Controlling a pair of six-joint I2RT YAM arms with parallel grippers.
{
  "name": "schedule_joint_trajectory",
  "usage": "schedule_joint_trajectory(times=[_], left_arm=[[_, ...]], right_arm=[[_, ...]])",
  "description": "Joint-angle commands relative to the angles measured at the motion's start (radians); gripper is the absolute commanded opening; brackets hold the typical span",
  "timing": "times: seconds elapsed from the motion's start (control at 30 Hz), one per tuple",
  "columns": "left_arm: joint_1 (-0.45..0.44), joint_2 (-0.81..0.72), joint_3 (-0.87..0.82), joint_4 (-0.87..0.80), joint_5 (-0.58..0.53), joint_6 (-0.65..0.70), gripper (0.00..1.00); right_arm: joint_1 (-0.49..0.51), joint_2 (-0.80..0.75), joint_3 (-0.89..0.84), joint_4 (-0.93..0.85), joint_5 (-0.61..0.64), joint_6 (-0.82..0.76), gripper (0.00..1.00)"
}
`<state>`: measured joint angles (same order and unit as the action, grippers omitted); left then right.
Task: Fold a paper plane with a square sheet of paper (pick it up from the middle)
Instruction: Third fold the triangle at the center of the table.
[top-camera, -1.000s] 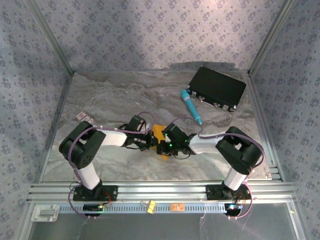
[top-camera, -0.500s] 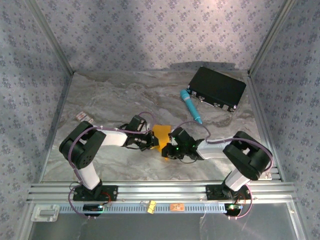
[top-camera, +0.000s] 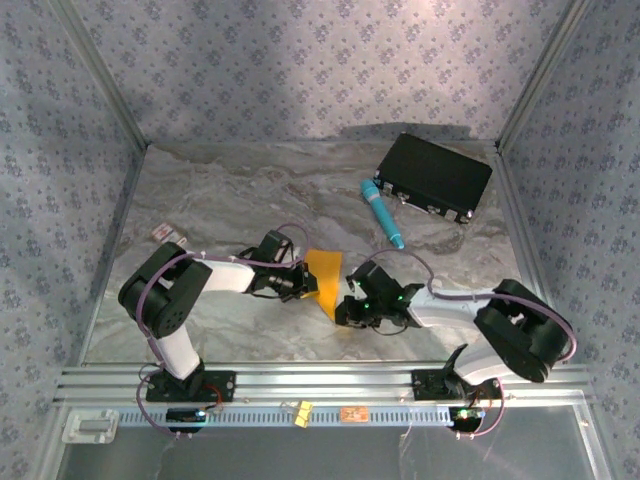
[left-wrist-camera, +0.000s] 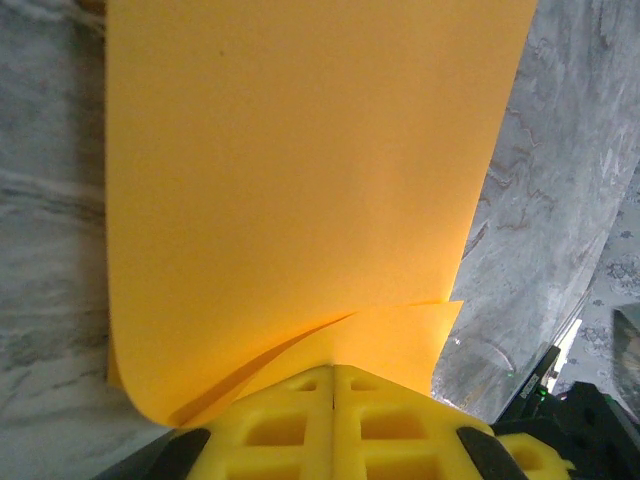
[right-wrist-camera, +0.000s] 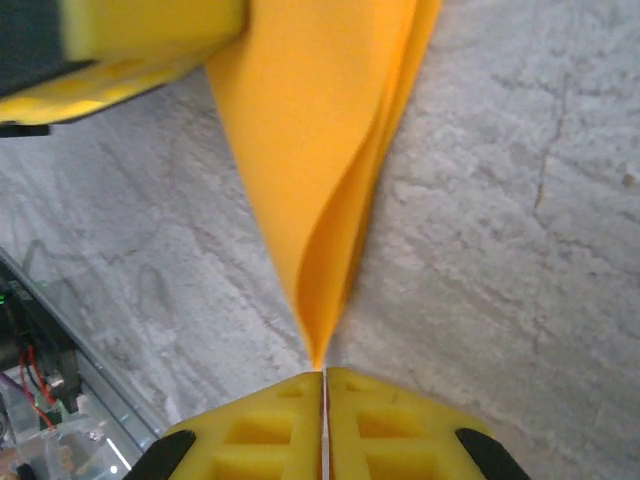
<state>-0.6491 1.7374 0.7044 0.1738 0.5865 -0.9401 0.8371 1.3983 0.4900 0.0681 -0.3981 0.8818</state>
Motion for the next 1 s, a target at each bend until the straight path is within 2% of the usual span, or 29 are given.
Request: schedule_joint_trajectory(times=[0.0,0.2,0.4,0.7,0.83,0.97], left_arm=[[0.001,0.028,-0.006,-0.071,-0.057,0.007,0.06],[0.000,0.034,-0.003,-0.068,-0.056,0.006,0.06],[0.001,0.037,0.008,-0.079,-0.054,0.011,0.06],[-0.001,0.040,0.012,-0.080,-0.051,0.011,0.06],[0.000,0.038,0.008,-0.079,-0.050,0.009,0.06],[-0.001,0.030,0.008,-0.080,-0.054,0.007,0.06]], right_arm=[[-0.001,-0.034,0.079,-0.047,-0.013,-0.020,0.10],[0.000,0.097,0.173,-0.024,-0.033,-0.017,0.10],[0.007,0.166,0.150,-0.007,-0.053,-0.017,0.10],[0.006,0.054,-0.013,-0.014,-0.031,0.015,0.10],[-0.001,-0.015,0.021,-0.046,-0.006,0.006,0.11],[-0.015,-0.005,0.088,-0.043,0.007,-0.004,0.11]])
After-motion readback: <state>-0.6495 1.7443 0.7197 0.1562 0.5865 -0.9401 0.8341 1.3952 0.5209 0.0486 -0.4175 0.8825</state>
